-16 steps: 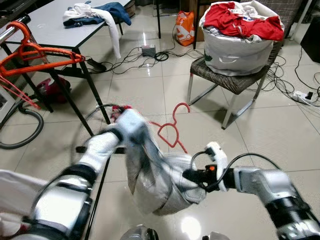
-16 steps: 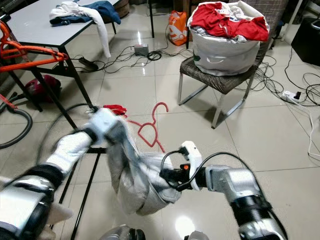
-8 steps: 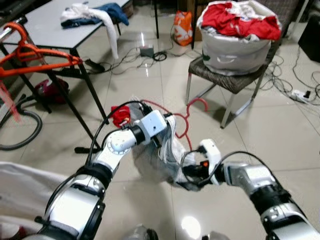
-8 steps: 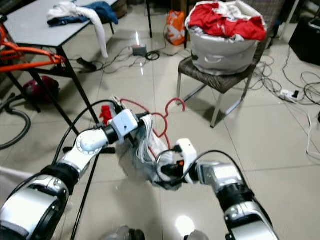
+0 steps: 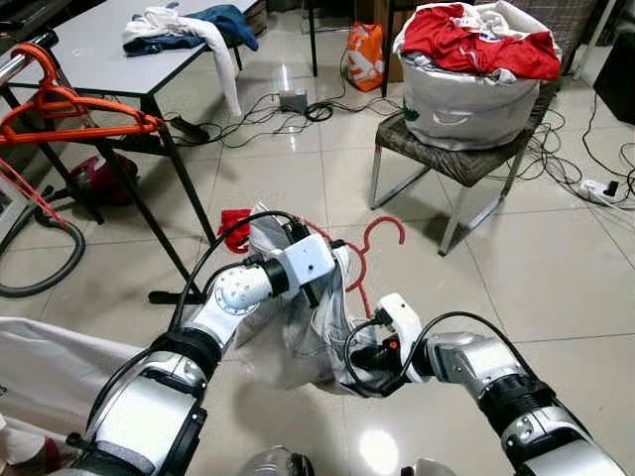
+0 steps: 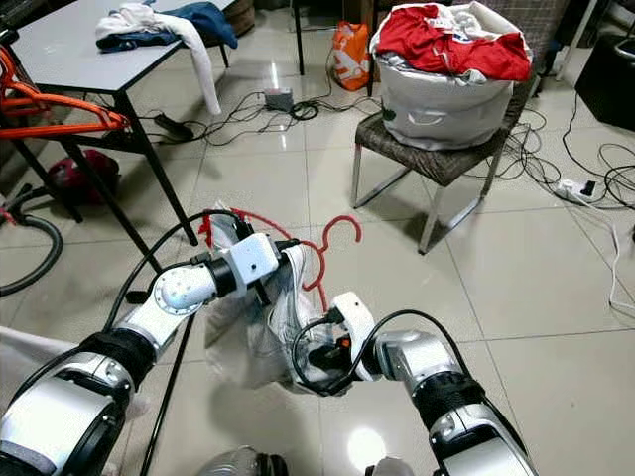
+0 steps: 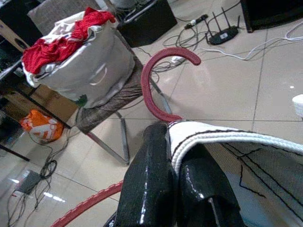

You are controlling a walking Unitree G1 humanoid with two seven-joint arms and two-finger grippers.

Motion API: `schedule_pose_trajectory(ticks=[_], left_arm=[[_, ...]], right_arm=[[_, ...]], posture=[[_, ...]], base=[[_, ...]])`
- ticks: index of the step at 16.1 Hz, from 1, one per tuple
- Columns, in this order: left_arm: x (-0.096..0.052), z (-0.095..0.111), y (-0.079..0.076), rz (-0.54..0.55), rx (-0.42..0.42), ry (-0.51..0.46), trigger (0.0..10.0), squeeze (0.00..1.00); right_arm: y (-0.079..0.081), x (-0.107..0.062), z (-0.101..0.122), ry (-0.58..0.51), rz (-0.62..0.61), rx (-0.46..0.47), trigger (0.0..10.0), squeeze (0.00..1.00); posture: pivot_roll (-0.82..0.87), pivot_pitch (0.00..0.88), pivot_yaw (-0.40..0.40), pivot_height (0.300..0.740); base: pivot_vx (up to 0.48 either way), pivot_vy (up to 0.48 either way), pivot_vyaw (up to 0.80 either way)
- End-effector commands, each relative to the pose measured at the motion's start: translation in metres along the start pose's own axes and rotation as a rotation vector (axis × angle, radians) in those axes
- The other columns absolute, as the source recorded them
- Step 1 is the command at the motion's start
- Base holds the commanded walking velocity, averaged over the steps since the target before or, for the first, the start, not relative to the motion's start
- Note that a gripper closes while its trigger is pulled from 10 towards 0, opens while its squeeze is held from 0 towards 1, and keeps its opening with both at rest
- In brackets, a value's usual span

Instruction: Hang hanger

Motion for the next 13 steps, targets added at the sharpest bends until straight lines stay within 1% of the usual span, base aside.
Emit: schedule_pose_trajectory(ticks=[1, 2, 3, 4, 6, 7, 9, 11, 12, 13], left_arm=[[0.010, 0.020, 0.001, -0.015, 0.070, -0.059, 0.2, 0.00], [0.010, 0.020, 0.003, -0.006, 0.092, -0.056, 0.2, 0.00], [0.010, 0.021, 0.007, 0.014, 0.110, -0.053, 10.0, 0.00], [0.010, 0.022, 0.008, 0.011, 0.079, -0.060, 10.0, 0.00], [0.009, 0.016, 0.008, 0.019, 0.091, -0.030, 10.0, 0.00], [0.006, 0.008, 0.010, 0.044, 0.060, 0.001, 10.0, 0.77], [0.005, 0.006, 0.010, 0.051, 0.058, 0.008, 10.0, 1.00], [0.006, 0.012, 0.010, 0.048, 0.084, -0.024, 10.0, 1.00], [0.010, 0.024, 0.007, 0.038, 0.085, -0.082, 10.0, 1.00], [0.012, 0.028, 0.004, 0.035, 0.076, -0.101, 10.0, 1.00]], right_arm=[[0.013, 0.006, 0.022, -0.027, 0.034, -0.094, 10.0, 0.00], [0.013, 0.006, 0.021, -0.022, 0.033, -0.103, 10.0, 0.00], [0.016, 0.007, 0.024, -0.035, 0.056, -0.086, 10.0, 0.00], [0.020, 0.008, 0.027, -0.053, 0.076, -0.049, 10.0, 0.00], [0.019, 0.009, 0.027, -0.058, 0.073, -0.038, 10.0, 0.00], [0.017, 0.009, 0.028, -0.077, 0.056, -0.022, 10.0, 0.00], [0.016, 0.011, 0.030, -0.105, 0.048, 0.016, 10.0, 0.00], [0.019, 0.013, 0.032, -0.120, 0.059, 0.043, 10.0, 0.00], [0.024, 0.016, 0.037, -0.134, 0.076, 0.062, 10.0, 0.00], [0.025, 0.017, 0.039, -0.142, 0.075, 0.066, 10.0, 0.00]], posture=[[-0.17, 0.000, 0.112, 0.740], [-0.17, 0.000, 0.112, 0.740], [-0.17, 0.000, 0.111, 0.740], [-0.17, 0.000, 0.110, 0.740], [-0.17, 0.000, 0.110, 0.740], [-0.17, 0.000, 0.111, 0.740], [-0.16, 0.000, 0.109, 0.740], [-0.16, 0.000, 0.108, 0.740], [-0.16, 0.000, 0.107, 0.740], [-0.16, 0.000, 0.108, 0.740]], base=[[0.000, 0.000, 0.00], [0.000, 0.000, 0.00], [0.000, 0.000, 0.00], [0.000, 0.000, 0.00], [0.000, 0.000, 0.00], [0.000, 0.000, 0.00], [0.000, 0.000, 0.00], [0.000, 0.000, 0.00], [0.000, 0.000, 0.00], [0.000, 0.000, 0.00]])
Point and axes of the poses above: a point about 5 cm out from each wrist's last joint towards the gripper, its own x axis pointing out of the wrist towards the gripper, its own z axis along the axis of the wrist's last joint, y = z × x, the point moved 6 cm from there along x, pointing out of the wrist towards the gripper, and after that the axes turned 2 degrees about -x, right-handed, at the moved point
